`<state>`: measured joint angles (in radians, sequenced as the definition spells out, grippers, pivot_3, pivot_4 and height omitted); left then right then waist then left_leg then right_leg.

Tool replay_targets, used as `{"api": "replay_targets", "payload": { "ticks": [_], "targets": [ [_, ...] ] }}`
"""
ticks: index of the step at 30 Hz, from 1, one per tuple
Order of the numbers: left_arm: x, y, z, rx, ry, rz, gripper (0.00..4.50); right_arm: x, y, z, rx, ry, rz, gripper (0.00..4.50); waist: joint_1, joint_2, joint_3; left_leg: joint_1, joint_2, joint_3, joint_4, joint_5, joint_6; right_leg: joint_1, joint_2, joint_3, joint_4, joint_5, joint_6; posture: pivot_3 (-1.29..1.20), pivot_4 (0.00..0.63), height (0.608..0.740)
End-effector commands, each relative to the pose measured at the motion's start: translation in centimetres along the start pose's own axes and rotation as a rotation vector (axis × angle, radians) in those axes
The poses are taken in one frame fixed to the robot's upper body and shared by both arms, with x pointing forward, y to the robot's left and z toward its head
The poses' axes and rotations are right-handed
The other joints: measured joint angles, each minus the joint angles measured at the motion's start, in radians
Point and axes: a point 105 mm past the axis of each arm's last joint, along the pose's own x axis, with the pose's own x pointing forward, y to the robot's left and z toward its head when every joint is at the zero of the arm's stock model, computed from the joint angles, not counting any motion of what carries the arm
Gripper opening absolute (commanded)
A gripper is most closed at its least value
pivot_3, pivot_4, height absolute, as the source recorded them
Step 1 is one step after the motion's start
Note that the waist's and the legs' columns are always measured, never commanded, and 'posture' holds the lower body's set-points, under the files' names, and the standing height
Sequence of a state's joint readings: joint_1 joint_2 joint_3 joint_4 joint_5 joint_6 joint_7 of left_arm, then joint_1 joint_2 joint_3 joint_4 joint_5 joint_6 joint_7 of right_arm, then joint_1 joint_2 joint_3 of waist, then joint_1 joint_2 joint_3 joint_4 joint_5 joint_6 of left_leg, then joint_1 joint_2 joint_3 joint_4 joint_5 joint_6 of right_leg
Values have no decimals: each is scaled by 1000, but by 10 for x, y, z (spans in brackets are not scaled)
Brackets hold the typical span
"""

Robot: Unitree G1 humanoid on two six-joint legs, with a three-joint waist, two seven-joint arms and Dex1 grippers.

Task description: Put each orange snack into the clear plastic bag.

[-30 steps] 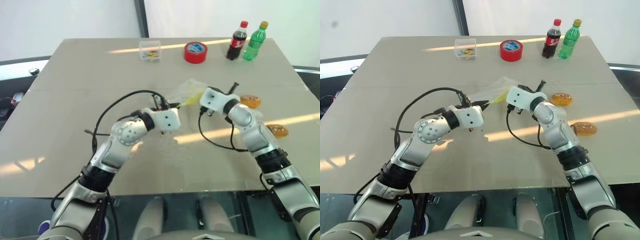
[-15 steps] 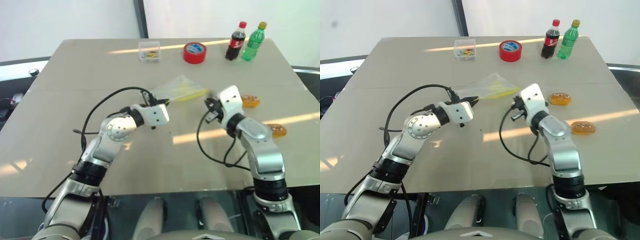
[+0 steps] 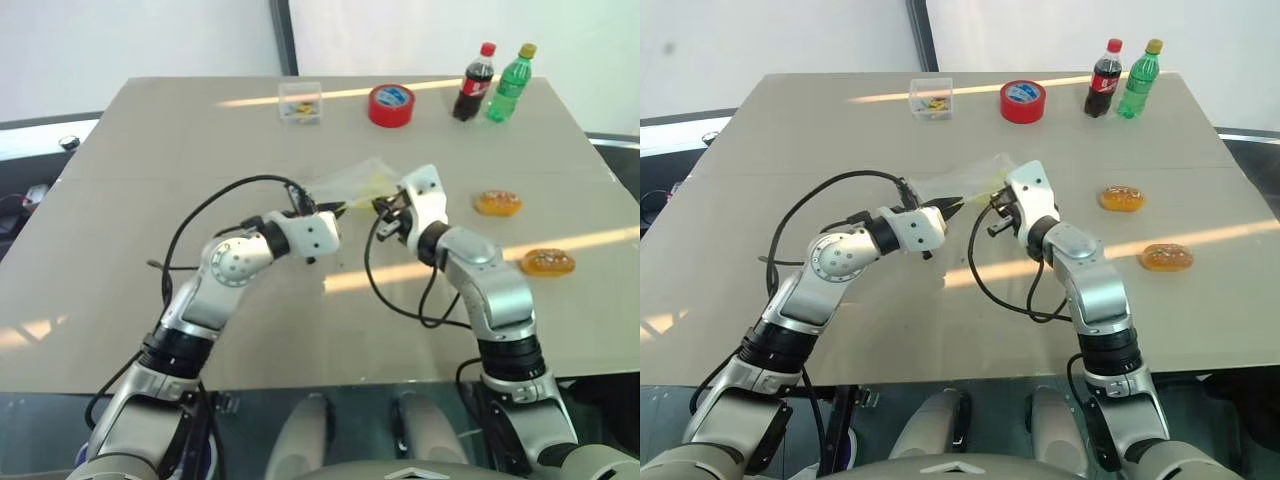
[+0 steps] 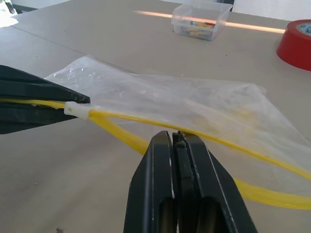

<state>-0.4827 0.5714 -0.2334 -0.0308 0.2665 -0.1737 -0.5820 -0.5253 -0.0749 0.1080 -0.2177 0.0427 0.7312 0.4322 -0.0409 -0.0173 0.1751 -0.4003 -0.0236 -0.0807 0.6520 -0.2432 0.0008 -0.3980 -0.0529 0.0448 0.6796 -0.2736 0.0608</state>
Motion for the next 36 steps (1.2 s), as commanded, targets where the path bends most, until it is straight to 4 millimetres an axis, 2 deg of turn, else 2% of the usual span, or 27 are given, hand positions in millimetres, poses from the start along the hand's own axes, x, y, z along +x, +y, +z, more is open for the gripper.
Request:
{"api": "replay_targets", "payload": {
  "ticks": [1, 4, 8, 10, 13, 15, 18, 21, 22, 23, 24, 25, 26, 29, 31, 32, 36],
  "targets": [
    [-5, 9, 12, 5, -46, 27, 0, -1, 2, 9, -1, -50, 7, 139, 0, 0, 0, 0, 0, 0, 0, 0, 0, 0, 0, 0, 0, 0, 0, 0, 150, 740],
    [-6, 6, 14, 6, -57, 8, 0, 2, 5, 9, 48, -66, 22, 139, 0, 0, 0, 0, 0, 0, 0, 0, 0, 0, 0, 0, 0, 0, 0, 0, 150, 740],
    [-9, -2, 14, 12, -79, -42, 0, 15, 5, 11, 223, -123, 21, 139, -2, 0, 0, 0, 0, 0, 0, 0, 0, 0, 0, 0, 0, 0, 0, 0, 150, 740],
    [-11, -3, 14, 14, -91, -59, 0, 21, -1, 8, 204, -127, -12, 139, -2, 0, 0, 0, 0, 0, 0, 0, 0, 0, 0, 0, 0, 0, 0, 0, 150, 740],
    [-15, 1, 9, 22, -93, -77, 0, 30, -19, -7, -474, -65, -129, 139, 4, 0, 0, 1, -1, 1, 0, 0, 0, 0, -1, 0, 0, 0, 0, 0, 150, 740],
    [-18, 0, 3, 41, -90, -100, 0, 30, -26, -11, -778, -75, -138, 139, 5, 0, 0, 1, -2, 0, 0, 0, 0, 0, -2, -1, -1, 0, 0, 0, 150, 740],
    [-21, -1, -7, 56, -83, -128, 0, 29, -30, -12, -1079, -109, -110, 139, -3, 0, 0, 0, -1, 1, -1, 1, -1, 0, -1, 0, -1, 0, 0, 0, 150, 740],
    [-22, 0, -12, 55, -80, -129, 0, 30, -28, -16, -1189, -124, -72, 139, -11, 0, 0, 1, 0, 3, -2, 2, -4, -2, 1, 2, -1, 0, 0, 0, 150, 740],
    [-21, 1, -13, 55, -78, -127, 0, 31, -25, -21, -1211, -119, -42, 637, -13, 0, 0, 1, 0, 3, -2, 2, -3, -2, 1, 2, -1, 0, 0, 0, 150, 740],
    [-21, 1, -14, 54, -78, -126, 0, 33, -22, -25, -1231, -115, -18, 905, -13, 0, 0, 1, 0, 4, -2, 2, -3, -2, 1, 2, 0, 0, 0, 0, 150, 740],
    [-21, 2, -15, 42, -76, -117, 0, 35, -17, -27, -1242, -122, 2, 972, -14, 0, 0, 1, 0, 4, -2, 2, -3, -2, 1, 2, -1, 0, 0, 0, 150, 740],
    [-21, 2, -15, 37, -74, -112, 0, 36, -14, -28, -1249, -129, 11, 1655, -14, 0, 0, 1, 0, 4, -2, 2, -3, -2, 1, 2, -1, 0, 0, 0, 150, 740],
    [-21, 3, -16, 30, -71, -104, 0, 37, -13, -26, -1256, -136, 7, 1830, -14, 0, 0, 0, 0, 3, -2, 2, -2, -1, 1, 2, -1, 0, 0, 0, 150, 740],
    [-21, 5, -17, 17, -62, -82, 0, 36, -17, -23, -1272, -140, -5, 3280, -12, 0, 0, 0, 0, 3, -1, 0, 0, -1, 0, 2, -1, 0, 0, 0, 150, 740],
    [-20, 7, -18, 3, -58, -69, 0, 33, -23, -19, -1292, -142, -27, 3872, -11, 0, 0, 0, 0, 3, -1, 0, 0, -1, 0, 2, -1, 0, 0, 0, 150, 740],
    [-20, 8, -18, -10, -55, -60, 0, 30, -27, -17, -1302, -144, -44, 4380, -9, 0, 0, 0, 0, 3, -1, 0, 0, -1, 0, 2, -1, 0, 0, 0, 150, 740],
    [-17, 12, -18, -42, -45, -33, 0, 14, -38, -5, -1264, -148, -89, 4451, 0, 0, 0, 0, 0, 3, -1, 0, 0, -1, 0, 2, -1, 0, 0, 0, 150, 740]
  ]
}}
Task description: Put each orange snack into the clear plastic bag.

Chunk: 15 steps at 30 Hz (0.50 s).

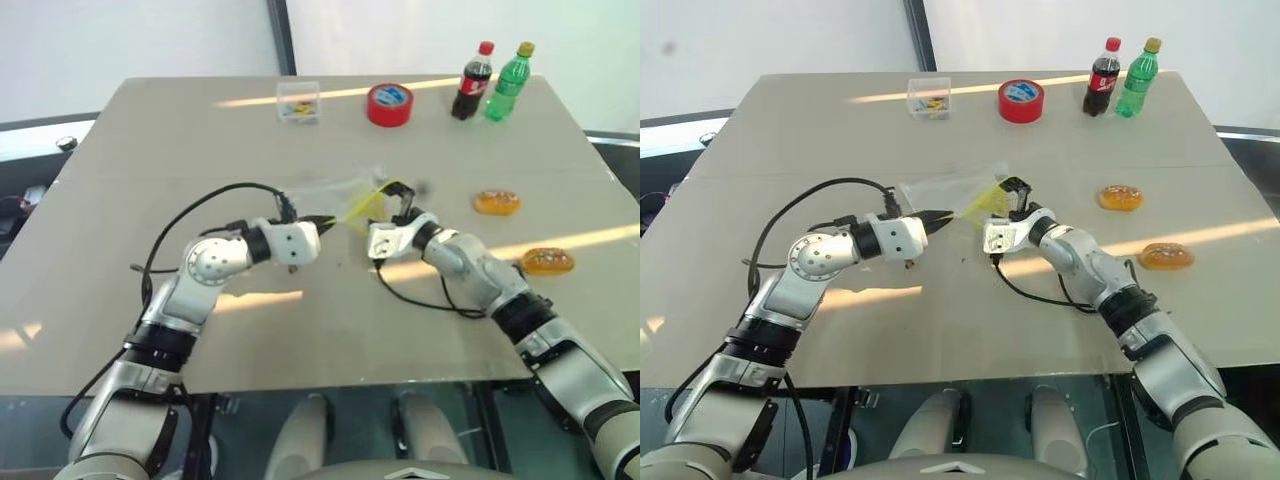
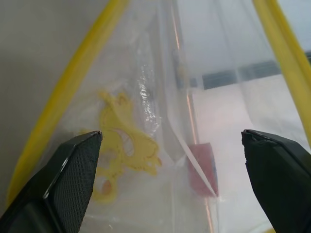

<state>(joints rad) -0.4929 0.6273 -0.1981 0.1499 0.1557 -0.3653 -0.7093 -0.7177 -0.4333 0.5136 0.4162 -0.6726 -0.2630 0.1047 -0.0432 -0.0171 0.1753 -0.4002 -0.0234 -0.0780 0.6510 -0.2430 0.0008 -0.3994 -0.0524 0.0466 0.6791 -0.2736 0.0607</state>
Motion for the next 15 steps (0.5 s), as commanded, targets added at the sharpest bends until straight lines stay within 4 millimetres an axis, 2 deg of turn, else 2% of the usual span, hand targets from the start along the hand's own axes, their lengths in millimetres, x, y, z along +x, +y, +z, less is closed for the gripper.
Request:
{"api": "replay_targets", "payload": {
  "ticks": [1, 5, 7, 10, 13, 15],
  "targets": [
    [-4, 19, 5, -2, -5, 78, 0, -17, -31, -4, 102, 15, -88, 4451, 2, 0, 0, 0, 0, 0, 0, 0, 0, 0, 0, 0, 0, 0, 0, 0, 150, 740],
    [-1, 25, 3, -32, 26, 100, 0, -49, -52, -15, 404, 75, -178, 4451, 4, 0, 0, -1, 0, -1, 0, 0, 0, 1, 0, -1, 0, 0, 0, 0, 150, 740],
    [0, 28, 2, -39, 42, 111, 0, -65, -56, -23, 563, 112, -207, 4451, 4, 0, 0, -1, 0, -1, 1, 0, 0, 1, 0, -1, 0, 0, 0, 0, 150, 740],
    [2, 30, 0, -40, 55, 118, 0, -88, -60, -49, 722, 243, -287, 4451, 3, 0, 0, 0, 0, -2, 1, 0, 0, 2, 0, -1, 0, 0, 0, 0, 150, 740],
    [4, 29, 0, -37, 60, 116, 0, -106, -59, -83, 823, 467, -415, 4451, 3, 0, 0, 1, 0, -1, 2, 0, 0, 2, 0, -1, 1, 0, 0, 0, 150, 740],
    [5, 28, 0, -37, 61, 113, 0, -111, -58, -97, 935, 573, -465, 4451, 2, 0, 0, 1, 0, -1, 1, 0, 0, 2, 0, -1, 2, 0, 0, 0, 150, 740]
  ]
}}
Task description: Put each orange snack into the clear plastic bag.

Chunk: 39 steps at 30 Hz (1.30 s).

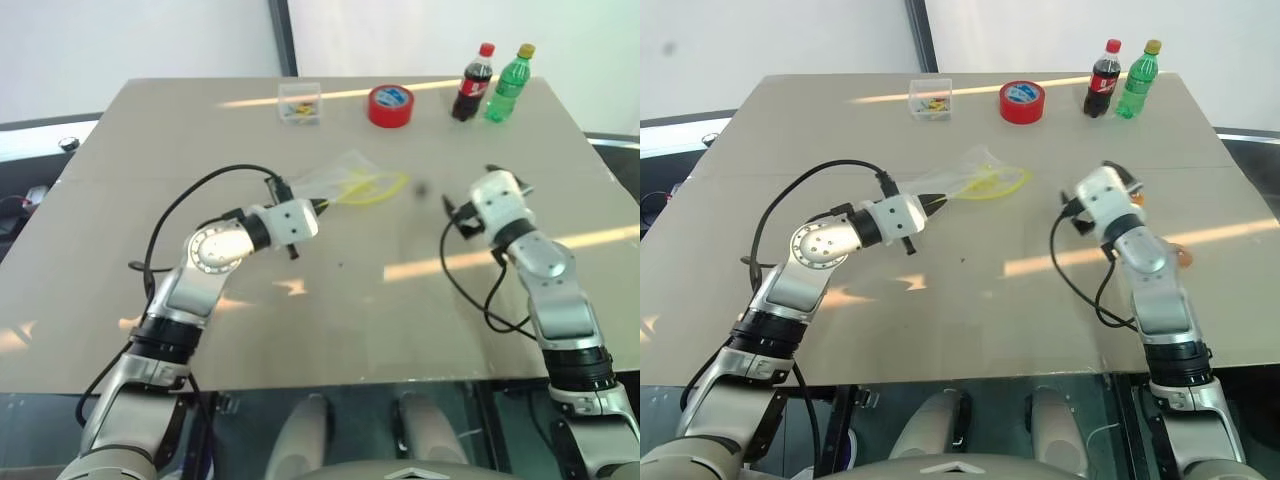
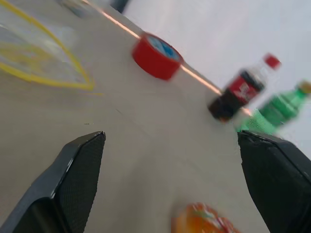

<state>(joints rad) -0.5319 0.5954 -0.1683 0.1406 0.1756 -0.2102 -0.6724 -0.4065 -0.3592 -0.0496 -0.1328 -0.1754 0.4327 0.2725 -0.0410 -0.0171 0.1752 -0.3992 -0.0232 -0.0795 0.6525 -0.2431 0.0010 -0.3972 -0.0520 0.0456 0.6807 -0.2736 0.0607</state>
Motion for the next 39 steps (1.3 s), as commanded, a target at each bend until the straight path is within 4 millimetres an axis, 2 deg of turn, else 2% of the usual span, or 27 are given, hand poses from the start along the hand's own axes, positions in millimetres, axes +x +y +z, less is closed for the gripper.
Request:
{"api": "replay_targets", "payload": {
  "ticks": [1, 6, 9, 15, 23, 24, 26, 28, 29, 31, 34, 36, 39],
  "targets": [
    [2, 7, 10, 27, -27, 28, 0, 3, -24, -2, 145, 99, -146, 4451, 0, 0, 0, 0, 0, 0, 0, 0, 0, 0, 0, 0, 0, 0, 0, 0, 150, 740],
    [3, 3, 9, 25, -16, 19, 0, 19, -24, -7, 403, 202, -220, 4451, -2, 0, 0, 0, 0, 1, 0, 0, 0, -1, 0, 1, 0, 0, 0, 0, 150, 740],
    [4, 1, 9, 21, -12, 15, 0, 30, -23, -13, 492, 252, -264, 4451, 1, 0, 0, 0, 0, 1, 0, 0, 0, -1, 0, 1, 0, 0, 0, 0, 150, 740],
    [3, -2, 8, 19, -3, 10, 0, 37, -28, -37, 510, 336, -364, 4451, 0, 0, 0, -1, -1, 1, -1, 0, 0, -1, -2, 0, -1, 0, 0, 0, 150, 740],
    [2, -3, 8, 23, 5, 11, 0, 48, -13, -52, 431, 357, -349, 4451, -9, 0, 0, 0, 0, 2, -1, 0, 0, -1, -1, 1, 0, 0, 0, 0, 150, 740],
    [2, -3, 8, 23, 5, 13, 0, 49, -14, -51, 409, 347, -349, 4067, -11, 0, 0, 0, 0, 2, -1, 0, 0, -1, -1, 2, 0, 0, 0, 0, 150, 740],
    [2, -2, 9, 22, 3, 15, 0, 51, -16, -48, 360, 313, -351, 3674, -17, 0, 0, 0, 0, 2, -1, 0, 0, -1, -1, 2, 0, 0, 0, 0, 150, 740],
    [2, -3, 9, 19, 2, 18, 0, 52, -20, -42, 291, 263, -352, 2760, -21, 0, 0, 0, 0, 2, -1, 0, 0, -1, -1, 2, 0, 0, 0, 0, 150, 740],
    [2, -3, 9, 18, 3, 19, 0, 52, -20, -39, 263, 242, -341, 2547, -25, 0, 0, 0, 0, 2, -1, 0, 0, -1, -1, 2, 0, 0, 0, 0, 150, 740],
    [1, -3, 9, 17, 4, 21, 0, 50, -20, -34, 211, 207, -331, 1561, -27, 0, 0, 0, 0, 2, -1, 0, 0, -1, -1, 2, 0, 0, 0, 0, 150, 740],
    [1, -2, 10, 9, 1, 36, 0, 43, -13, -13, 101, 80, -264, 406, -25, 0, 0, 0, 0, 2, -1, 0, 0, -1, 0, 2, 0, 0, 0, 0, 150, 740],
    [1, -1, 10, 6, 0, 45, 0, 36, 2, 4, 36, -27, -154, 406, -22, 1, 0, -1, 0, 2, -1, 0, 0, -2, -1, 2, -1, 0, 0, 0, 150, 740],
    [0, 0, 11, -5, -3, 56, 0, 18, 43, 28, 49, -146, 108, 406, -21, 1, 0, -2, 0, 2, -1, 0, 0, -2, -1, 2, -1, 0, 0, 0, 150, 740]
  ]
}}
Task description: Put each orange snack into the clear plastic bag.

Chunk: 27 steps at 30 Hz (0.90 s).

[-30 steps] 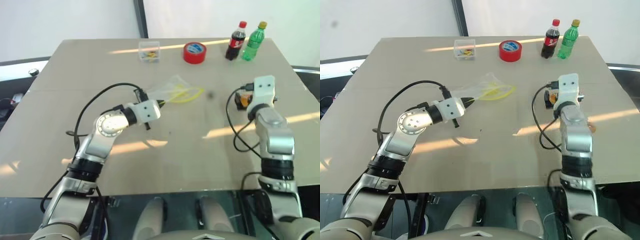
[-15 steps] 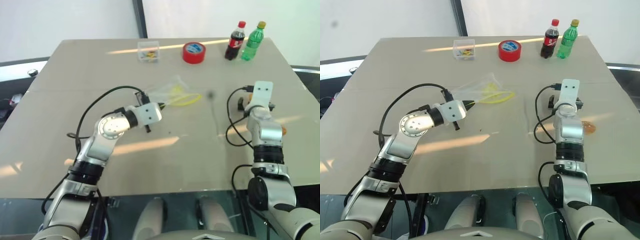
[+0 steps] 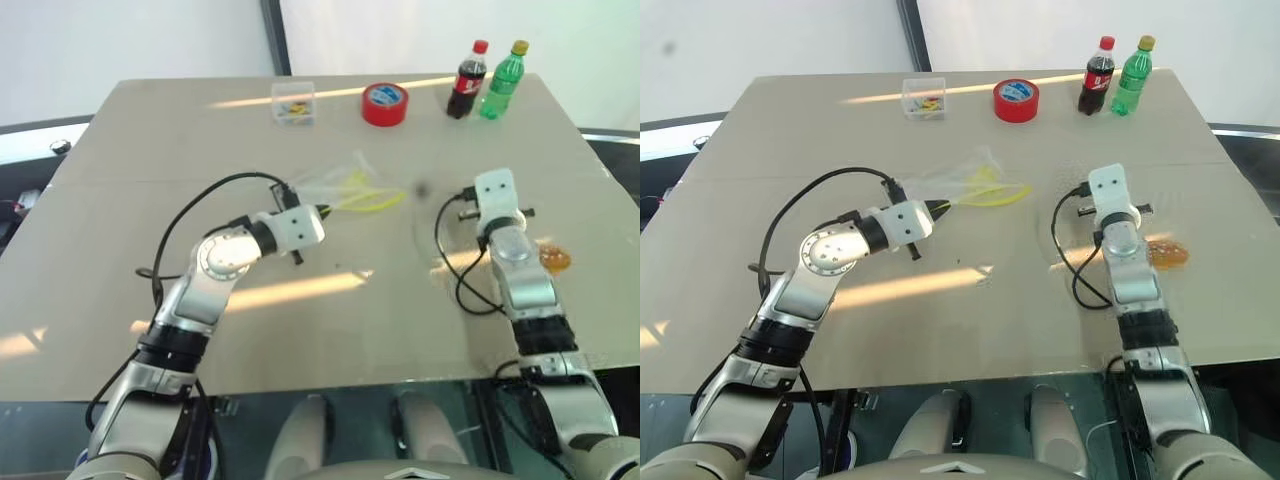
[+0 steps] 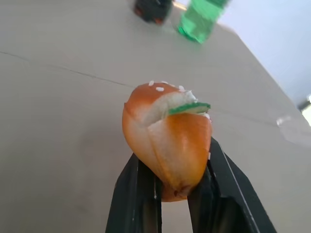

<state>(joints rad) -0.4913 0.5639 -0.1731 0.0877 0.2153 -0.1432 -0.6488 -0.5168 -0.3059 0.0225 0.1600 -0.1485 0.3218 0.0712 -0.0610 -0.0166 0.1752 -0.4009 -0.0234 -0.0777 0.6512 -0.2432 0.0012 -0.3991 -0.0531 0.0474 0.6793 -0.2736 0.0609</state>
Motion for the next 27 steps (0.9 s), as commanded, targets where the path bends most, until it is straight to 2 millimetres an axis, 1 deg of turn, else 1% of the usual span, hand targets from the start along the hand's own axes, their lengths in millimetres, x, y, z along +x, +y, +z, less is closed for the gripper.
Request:
{"api": "replay_targets", "payload": {
  "ticks": [1, 2, 3, 5, 7, 10, 12, 16, 18, 21, 23, 24, 27],
  "targets": [
    [-3, 12, 12, 15, -40, 53, 0, -24, 36, 50, 13, -211, 243, 406, -4, 0, 0, 0, 0, 0, 0, 0, 0, 0, 1, 0, 0, 0, 0, 0, 150, 740],
    [-3, 13, 13, 8, -42, 56, 0, -29, 43, 54, 8, -229, 289, 406, -4, 0, 0, 0, 1, 0, 0, 0, 0, 0, 1, 0, 0, 0, 0, 0, 150, 740],
    [-3, 14, 14, -5, -46, 61, 0, -38, 57, 62, -26, -273, 365, 406, -4, 0, 0, 1, 1, 0, 0, 0, 0, 0, 1, 0, 1, 0, 0, 0, 150, 740],
    [-3, 15, 15, -17, -55, 64, 0, -49, 78, 72, -73, -328, 460, 406, -1, 0, 0, 1, 1, 0, 0, 0, 0, 0, 1, -1, 1, 0, 0, 0, 150, 740],
    [-3, 15, 20, -24, -78, 63, 0, -51, 90, 79, -108, -369, 491, 406, 1, 0, 0, 1, 1, -1, 1, 0, 0, 1, 1, -1, 1, 0, 0, 0, 150, 740],
    [-6, 13, 27, -34, -111, 58, 0, -49, 107, 85, -143, -407, 543, 406, 5, 0, 0, 1, 1, -1, 1, 0, 0, 1, 1, -1, 1, 0, 0, 0, 150, 740],
    [-8, 13, 31, -37, -132, 50, 0, -48, 113, 87, -152, -421, 561, 406, 7, 0, 0, 1, 1, -1, 1, 0, 0, 1, 1, -1, 1, 0, 0, 0, 150, 740],
    [-13, 4, 39, -43, -177, -1, 0, -43, 123, 96, -148, -458, 579, 406, 15, 0, 0, 1, 1, -1, 1, 0, 0, 1, 1, -1, 0, 0, 0, 0, 150, 740],
    [-16, 0, 42, -47, -189, -28, 0, -40, 125, 99, -151, -479, 577, 406, 18, 0, 0, 1, 1, -1, 1, 0, 0, 1, 1, -1, 0, 0, 0, 0, 150, 740],
    [-21, -6, 38, -44, -172, -62, 0, -38, 122, 104, -138, -506, 573, 406, 19, 0, 0, 1, 1, -1, 1, 0, 0, 1, 1, -1, 0, 0, 0, 0, 150, 740],
    [-22, -5, 38, -47, -173, -62, 0, -38, 119, 104, -137, -515, 575, 406, 20, 0, 0, 1, 1, -2, 1, 0, 0, 1, 1, -2, 0, 0, 0, 0, 150, 740],
    [-23, -5, 41, -58, -186, -59, 0, -38, 119, 102, -163, -519, 574, 406, 21, 0, 0, 1, 1, -2, 1, 0, 0, 1, 1, -2, 0, 0, 0, 0, 150, 740],
    [-23, -4, 48, -97, -226, -56, 0, -38, 127, 93, -250, -539, 598, 406, 21, 0, 0, 1, 1, -2, 1, 0, 0, 1, 0, -2, 0, 0, 0, 0, 150, 740]
  ]
}}
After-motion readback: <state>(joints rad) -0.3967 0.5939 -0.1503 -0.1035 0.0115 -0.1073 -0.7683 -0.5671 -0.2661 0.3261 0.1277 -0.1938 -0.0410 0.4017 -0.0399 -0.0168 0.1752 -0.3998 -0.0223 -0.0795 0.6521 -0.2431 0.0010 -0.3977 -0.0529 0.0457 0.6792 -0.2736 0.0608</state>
